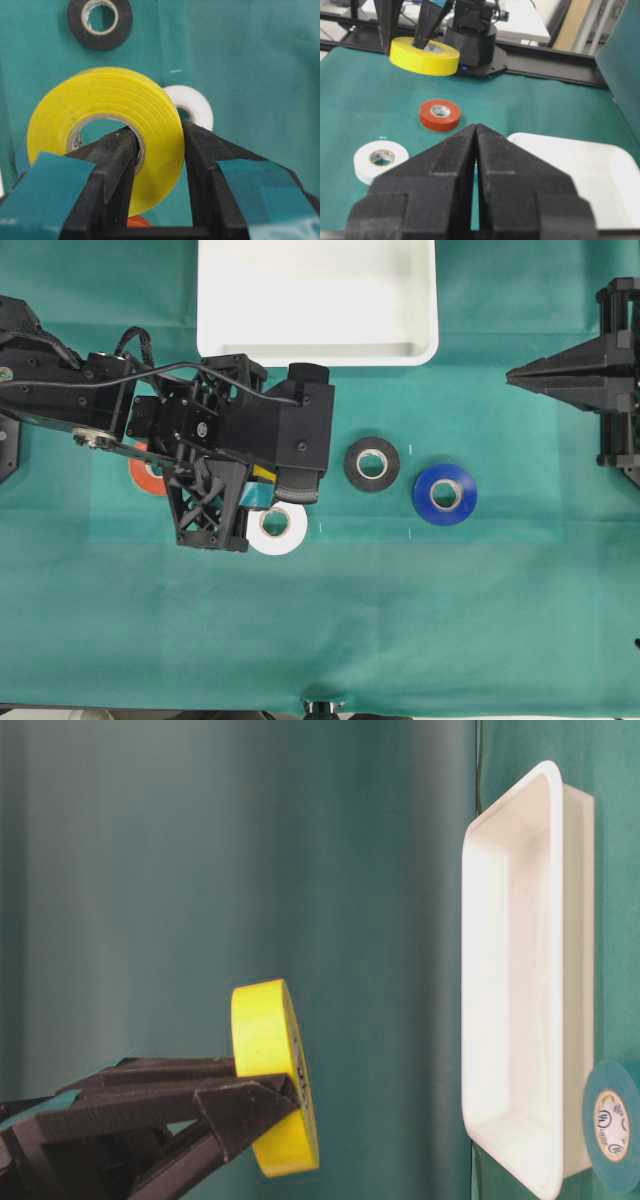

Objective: Pick up the tape from a random location and place it into the white case.
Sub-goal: 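Lift the yellow tape roll upward with the left gripper, then carry the yellow roll forward over the white tray with the left gripper, then lower the yellow roll into the tray and open the left gripper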

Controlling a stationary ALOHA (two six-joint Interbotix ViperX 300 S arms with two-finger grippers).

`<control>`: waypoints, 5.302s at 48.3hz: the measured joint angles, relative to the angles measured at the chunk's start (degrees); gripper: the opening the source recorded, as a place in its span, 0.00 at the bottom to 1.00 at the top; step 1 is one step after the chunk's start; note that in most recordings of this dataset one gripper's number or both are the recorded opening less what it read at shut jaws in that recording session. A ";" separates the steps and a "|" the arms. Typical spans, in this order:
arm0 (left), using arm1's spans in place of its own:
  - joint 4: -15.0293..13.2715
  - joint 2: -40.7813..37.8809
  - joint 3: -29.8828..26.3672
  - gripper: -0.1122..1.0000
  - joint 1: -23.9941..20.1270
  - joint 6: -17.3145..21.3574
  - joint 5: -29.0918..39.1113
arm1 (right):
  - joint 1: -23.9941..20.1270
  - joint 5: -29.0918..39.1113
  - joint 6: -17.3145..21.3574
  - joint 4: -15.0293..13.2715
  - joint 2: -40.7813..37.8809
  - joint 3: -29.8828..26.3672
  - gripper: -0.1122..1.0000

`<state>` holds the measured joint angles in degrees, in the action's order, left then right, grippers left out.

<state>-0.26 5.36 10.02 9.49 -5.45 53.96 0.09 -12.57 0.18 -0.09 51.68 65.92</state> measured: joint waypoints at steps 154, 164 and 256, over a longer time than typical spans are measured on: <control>0.53 -1.93 -4.92 0.32 -23.73 5.01 0.09 | 0.00 0.00 -0.09 0.00 0.00 0.00 0.10; 0.53 -4.13 -4.39 0.32 -23.82 5.01 -0.88 | 0.00 0.00 -0.09 0.00 0.00 0.00 0.10; 0.53 -22.15 6.42 0.33 -30.59 4.92 -24.61 | 0.00 0.53 -0.26 0.00 -0.35 0.00 0.10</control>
<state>0.26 -16.79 16.44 -21.09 -0.53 29.36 0.09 -12.04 -0.09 -0.09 51.33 65.92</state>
